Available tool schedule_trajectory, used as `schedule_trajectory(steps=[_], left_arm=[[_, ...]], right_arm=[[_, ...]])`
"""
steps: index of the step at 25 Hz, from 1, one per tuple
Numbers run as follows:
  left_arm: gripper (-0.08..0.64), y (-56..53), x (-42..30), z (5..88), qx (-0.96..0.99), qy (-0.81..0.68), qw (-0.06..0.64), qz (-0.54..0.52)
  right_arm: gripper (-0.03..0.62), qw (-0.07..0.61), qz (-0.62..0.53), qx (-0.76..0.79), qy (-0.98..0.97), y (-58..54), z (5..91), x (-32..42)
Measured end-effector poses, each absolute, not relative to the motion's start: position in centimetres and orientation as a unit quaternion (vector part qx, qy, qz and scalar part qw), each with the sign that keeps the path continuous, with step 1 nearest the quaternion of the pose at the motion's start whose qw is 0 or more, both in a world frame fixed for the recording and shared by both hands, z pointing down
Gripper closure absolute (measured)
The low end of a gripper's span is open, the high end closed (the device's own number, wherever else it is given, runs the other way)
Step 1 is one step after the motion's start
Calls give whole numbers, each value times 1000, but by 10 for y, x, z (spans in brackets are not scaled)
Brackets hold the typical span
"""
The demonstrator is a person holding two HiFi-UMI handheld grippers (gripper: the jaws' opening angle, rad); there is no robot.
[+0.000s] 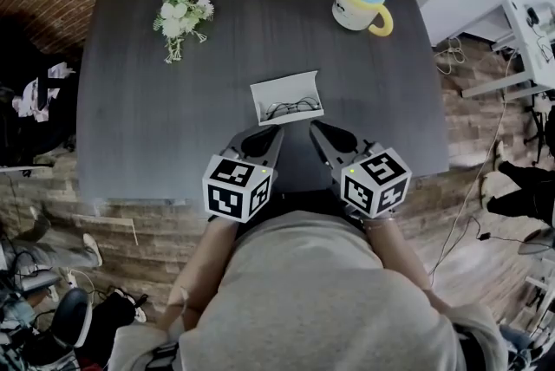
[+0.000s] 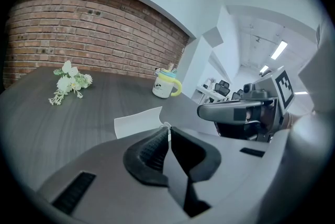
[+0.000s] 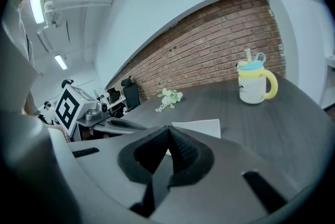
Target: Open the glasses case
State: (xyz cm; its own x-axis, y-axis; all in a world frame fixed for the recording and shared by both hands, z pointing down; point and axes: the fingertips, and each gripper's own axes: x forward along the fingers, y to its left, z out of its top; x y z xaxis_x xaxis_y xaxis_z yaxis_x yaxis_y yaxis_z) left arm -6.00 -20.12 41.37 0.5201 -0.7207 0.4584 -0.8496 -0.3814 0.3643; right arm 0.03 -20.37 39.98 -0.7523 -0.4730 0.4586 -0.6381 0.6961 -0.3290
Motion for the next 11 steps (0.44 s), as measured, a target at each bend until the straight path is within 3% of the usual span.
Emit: schedule_trajectory(steps=[11], left_arm=[[528, -202, -56, 419, 820, -475, 296, 120]], right_arm=[[588, 167, 247, 305, -904, -210, 402, -2]])
